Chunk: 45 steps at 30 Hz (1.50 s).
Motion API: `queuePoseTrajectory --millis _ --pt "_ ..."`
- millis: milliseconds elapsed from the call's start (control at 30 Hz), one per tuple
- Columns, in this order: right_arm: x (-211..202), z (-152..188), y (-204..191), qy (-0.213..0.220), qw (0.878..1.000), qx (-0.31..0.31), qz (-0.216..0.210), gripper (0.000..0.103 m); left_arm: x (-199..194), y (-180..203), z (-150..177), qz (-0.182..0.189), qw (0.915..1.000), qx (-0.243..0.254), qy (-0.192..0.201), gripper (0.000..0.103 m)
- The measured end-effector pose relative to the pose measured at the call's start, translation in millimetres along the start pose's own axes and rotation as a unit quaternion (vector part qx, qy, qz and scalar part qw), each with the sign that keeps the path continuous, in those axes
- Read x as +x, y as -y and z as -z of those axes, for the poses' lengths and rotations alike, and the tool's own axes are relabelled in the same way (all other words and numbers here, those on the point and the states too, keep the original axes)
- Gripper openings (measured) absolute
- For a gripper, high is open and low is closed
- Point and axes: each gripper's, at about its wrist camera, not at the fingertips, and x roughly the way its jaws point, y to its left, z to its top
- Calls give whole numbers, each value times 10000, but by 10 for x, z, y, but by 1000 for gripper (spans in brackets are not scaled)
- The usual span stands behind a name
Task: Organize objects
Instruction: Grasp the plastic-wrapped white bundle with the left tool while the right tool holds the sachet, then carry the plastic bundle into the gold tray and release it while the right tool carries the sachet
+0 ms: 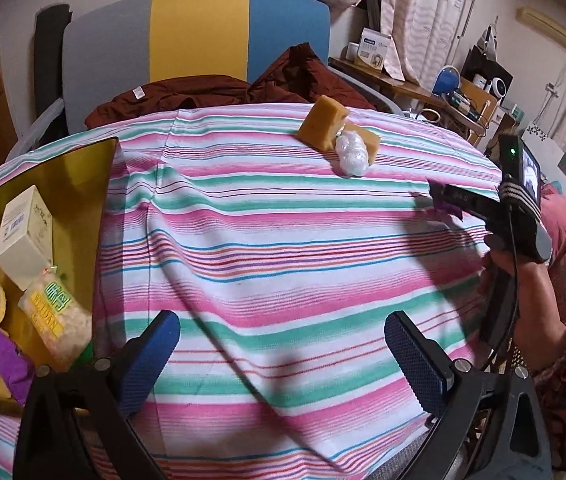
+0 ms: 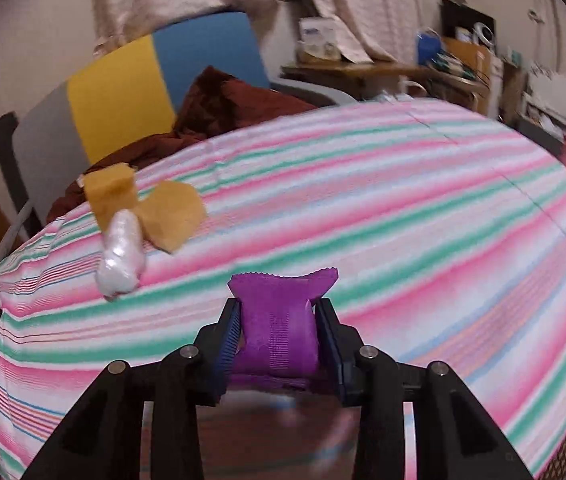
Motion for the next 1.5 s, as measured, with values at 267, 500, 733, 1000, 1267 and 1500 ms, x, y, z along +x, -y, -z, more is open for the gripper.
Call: queuePoseTrajectory --millis 267,500,733,1000,1267,1500 --pt "91 24 69 77 9997 228 -1 38 302 187 -400 3 10000 -5 -5 103" --pt "55 58 67 308 9992 206 147 38 926 470 -964 -171 9996 41 225 103" --pt "39 69 45 478 9985 130 240 38 1681 715 -1402 -347 9993 28 -116 94" --pt "103 77 10 360 9989 38 281 38 2154 885 -1634 -313 9989 301 -171 67" --pt "94 93 -11 393 9986 -16 351 38 2097 657 -1602 -113 9999 -8 99 35" --pt "72 92 -35 453 9982 -67 389 38 1785 438 -1287 -151 9992 -218 289 35"
